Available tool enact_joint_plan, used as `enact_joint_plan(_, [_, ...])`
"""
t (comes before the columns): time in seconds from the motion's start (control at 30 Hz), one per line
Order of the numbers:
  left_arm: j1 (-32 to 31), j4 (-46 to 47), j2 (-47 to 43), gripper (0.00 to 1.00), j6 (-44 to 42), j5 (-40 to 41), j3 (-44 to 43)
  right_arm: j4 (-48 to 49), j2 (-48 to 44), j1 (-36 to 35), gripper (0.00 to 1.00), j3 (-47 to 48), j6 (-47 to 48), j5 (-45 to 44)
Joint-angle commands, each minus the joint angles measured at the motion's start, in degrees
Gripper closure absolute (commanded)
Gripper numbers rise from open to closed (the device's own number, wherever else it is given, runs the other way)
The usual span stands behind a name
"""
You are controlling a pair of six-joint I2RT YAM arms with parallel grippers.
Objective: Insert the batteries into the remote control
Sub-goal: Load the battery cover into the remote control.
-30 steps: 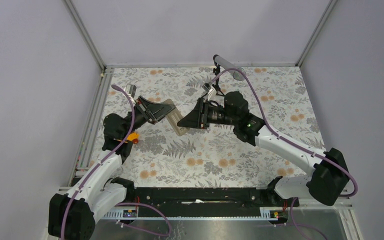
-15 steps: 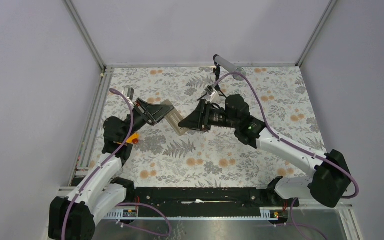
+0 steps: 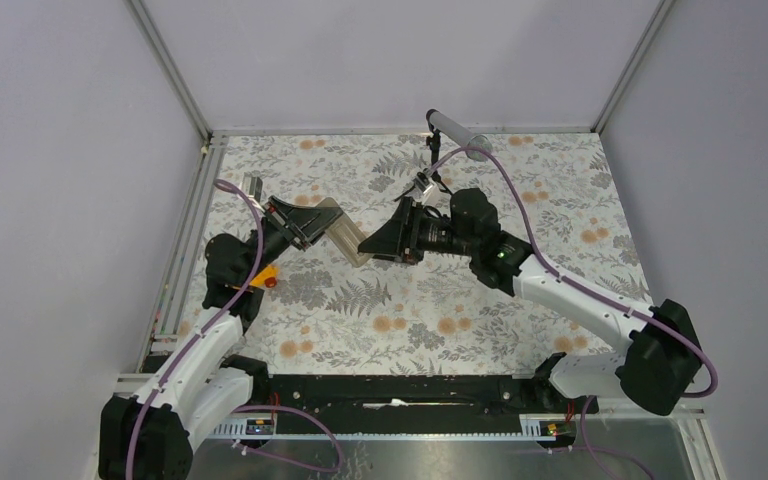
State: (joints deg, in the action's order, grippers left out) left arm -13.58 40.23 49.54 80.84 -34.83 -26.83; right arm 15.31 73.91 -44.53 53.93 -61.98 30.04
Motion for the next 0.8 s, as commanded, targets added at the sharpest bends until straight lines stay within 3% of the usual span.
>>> enact_joint_plan(0.0, [0.14,1.96,-1.87,1.0,0.74,2.83,-2.35,-5.44,1.22,0.55,0.38,2.95,4.27,-1.89])
enact_joint_plan(0.17, [0.07,1.78,-2.3,1.0,0.98,4.74,-1.79,-5.59,3.15,0.56,0.33,4.32,2.97,-3.6])
enact_joint_plan(0.27, [-0.11,6.68,-2.31,1.0,3.68,6.88,0.41,-5.43,4.65,0.51,0.35,3.87,0.41,-5.71])
enact_joint_plan(0.37, [-0.28,11.42,-0.8,1.0,5.42,6.34,0.54,-1.48,6.32,0.52,0.39,2.25,-2.6,-5.32])
enact_joint_plan(0.5, [-0.57,10.22,-0.45,1.0,4.62,5.29,-0.16,6.13,8.13,0.55,0.41,1.6,-4.73,-3.32])
enact_joint_plan(0.67, [-0.57,5.42,-0.85,1.0,3.9,4.58,-1.39,4.94,9.61,0.52,0.67,4.52,-1.78,-2.61])
enact_joint_plan(0.77, [-0.61,4.01,-0.28,1.0,3.58,3.75,-3.05,2.44,10.06,0.52,0.73,5.26,0.14,-2.96])
